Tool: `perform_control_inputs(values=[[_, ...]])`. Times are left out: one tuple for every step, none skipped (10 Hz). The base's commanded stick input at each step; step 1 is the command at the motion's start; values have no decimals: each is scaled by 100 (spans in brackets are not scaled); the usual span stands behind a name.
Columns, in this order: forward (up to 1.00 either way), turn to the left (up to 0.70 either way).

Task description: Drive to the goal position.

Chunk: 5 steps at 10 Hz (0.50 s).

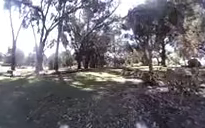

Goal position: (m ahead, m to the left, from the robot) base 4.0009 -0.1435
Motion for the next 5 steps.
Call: perform_control_inputs(values=[[70,0],[70,0],[70,0],[70,0],[70,0]])
